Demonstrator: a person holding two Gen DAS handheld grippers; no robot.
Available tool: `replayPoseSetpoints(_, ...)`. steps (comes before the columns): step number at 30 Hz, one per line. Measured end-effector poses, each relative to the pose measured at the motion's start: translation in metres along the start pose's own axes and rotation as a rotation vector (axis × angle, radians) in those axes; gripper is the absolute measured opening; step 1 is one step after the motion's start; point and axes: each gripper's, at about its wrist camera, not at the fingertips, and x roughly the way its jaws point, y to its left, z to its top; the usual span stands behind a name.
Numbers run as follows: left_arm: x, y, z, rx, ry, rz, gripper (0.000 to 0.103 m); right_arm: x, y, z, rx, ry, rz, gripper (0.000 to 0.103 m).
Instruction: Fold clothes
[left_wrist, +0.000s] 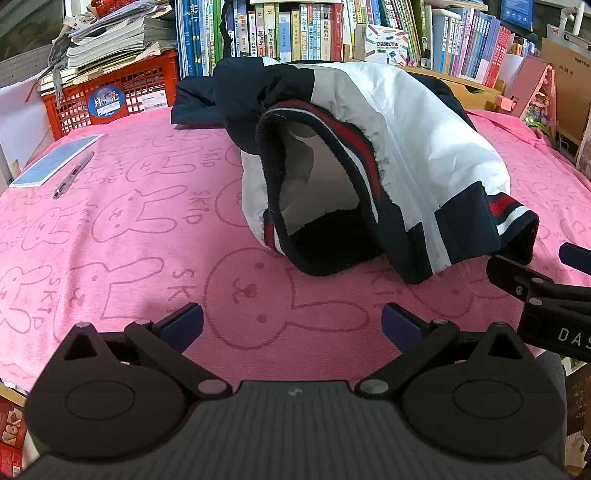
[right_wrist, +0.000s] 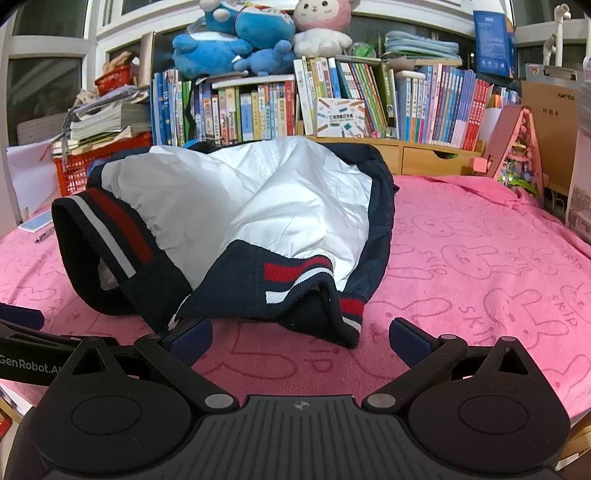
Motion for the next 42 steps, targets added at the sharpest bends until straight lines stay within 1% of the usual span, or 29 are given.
replayPoseSetpoints(6,0.0,0.001,0.001,-0.002,-0.006,0.003,0.103,0.002,-0.001,-0.001,-0.001,0.007,0.001,0.103)
replayPoseSetpoints(9,-0.002,0.006,0.006,0.008,-0.039,0.026,0.103,0.003,-0.003,-0.004,-0.032,-0.019,-0.019,0.103)
replayPoseSetpoints(14,0.002,0.016,0.021,0.028,-0.098,0.098,0.103,0.012,-0.008,-0.004,-0.097,-0.073,-0.116,0.103)
replayPoseSetpoints(20,0.018,0.019,0.035,0.039,-0.124,0.125,0.103,0.026,-0.01,0.0,-0.191,-0.125,-0.216,0.103)
replayPoseSetpoints(21,0.021,0.018,0.037,0.042,-0.138,0.138,0.103,0.029,-0.011,0.001,-0.206,-0.133,-0.233,0.103)
replayPoseSetpoints(25,0.03,0.019,0.052,0.064,-0.2,0.244,0.103,0.039,-0.012,0.003,-0.269,-0.168,-0.3,0.103)
replayPoseSetpoints(28,0.038,0.02,0.062,0.088,-0.206,0.298,0.103,0.028,-0.034,0.014,-0.24,-0.195,-0.311,0.103)
replayPoseSetpoints(32,0.039,0.027,0.065,0.098,-0.219,0.369,0.103,0.013,-0.065,0.03,-0.196,-0.23,-0.324,0.103)
replayPoseSetpoints(34,0.029,0.037,0.064,0.072,-0.225,0.345,0.103,0.006,-0.081,0.037,-0.173,-0.248,-0.33,0.103)
replayPoseSetpoints(39,-0.019,0.057,0.052,0.03,-0.276,0.212,0.103,-0.013,-0.119,0.057,-0.118,-0.292,-0.345,0.103)
replayPoseSetpoints(41,-0.042,0.063,0.044,0.037,-0.293,0.184,0.103,-0.026,-0.128,0.054,-0.119,-0.284,-0.295,0.103)
replayPoseSetpoints(42,-0.051,0.066,0.039,0.05,-0.289,0.175,0.103,-0.033,-0.133,0.049,-0.13,-0.264,-0.258,0.103)
